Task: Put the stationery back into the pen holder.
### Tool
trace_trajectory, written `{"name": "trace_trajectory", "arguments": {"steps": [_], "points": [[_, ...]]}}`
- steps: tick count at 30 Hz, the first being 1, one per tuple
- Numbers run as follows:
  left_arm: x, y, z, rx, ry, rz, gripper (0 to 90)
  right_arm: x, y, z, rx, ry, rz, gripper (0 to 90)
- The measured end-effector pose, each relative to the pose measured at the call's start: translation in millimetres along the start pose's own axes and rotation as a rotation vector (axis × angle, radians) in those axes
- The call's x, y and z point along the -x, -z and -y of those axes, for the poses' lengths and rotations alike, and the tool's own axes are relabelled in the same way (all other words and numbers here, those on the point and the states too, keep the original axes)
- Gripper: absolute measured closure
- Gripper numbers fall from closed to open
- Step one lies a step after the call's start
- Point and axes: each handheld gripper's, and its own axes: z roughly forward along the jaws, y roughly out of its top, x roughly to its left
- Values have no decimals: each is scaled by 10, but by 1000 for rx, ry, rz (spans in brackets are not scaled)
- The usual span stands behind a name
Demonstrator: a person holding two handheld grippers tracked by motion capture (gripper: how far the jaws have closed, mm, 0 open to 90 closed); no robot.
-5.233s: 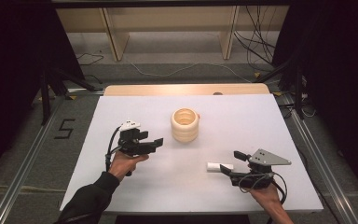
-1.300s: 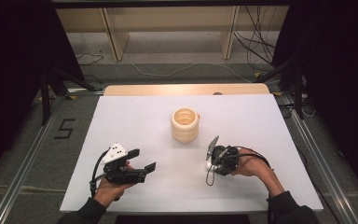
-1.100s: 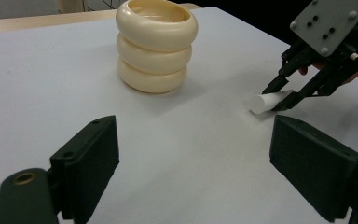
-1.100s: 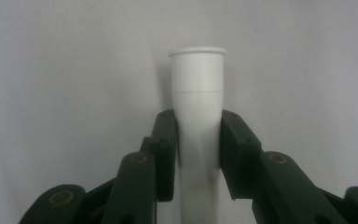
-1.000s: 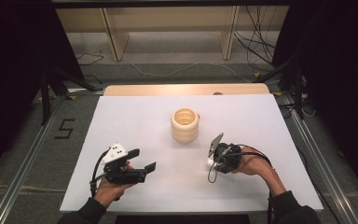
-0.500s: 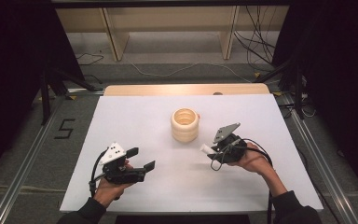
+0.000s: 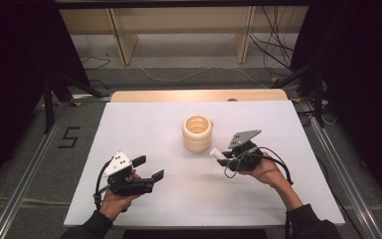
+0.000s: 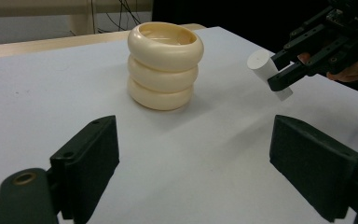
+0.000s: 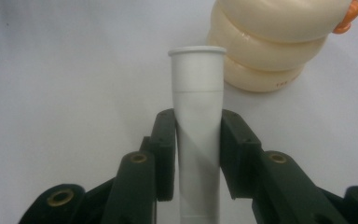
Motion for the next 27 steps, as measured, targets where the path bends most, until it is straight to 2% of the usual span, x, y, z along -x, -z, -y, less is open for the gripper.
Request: {"name": "trace_trajectory", "arguments": {"steps": [16,27], "points": [[-5,3,1,6,2,-10,149,-34,2,-44,79,-31,13,690],[-11,5,2,13,5,-16,149,-19,40,-103,168,-99,16,690]]}}
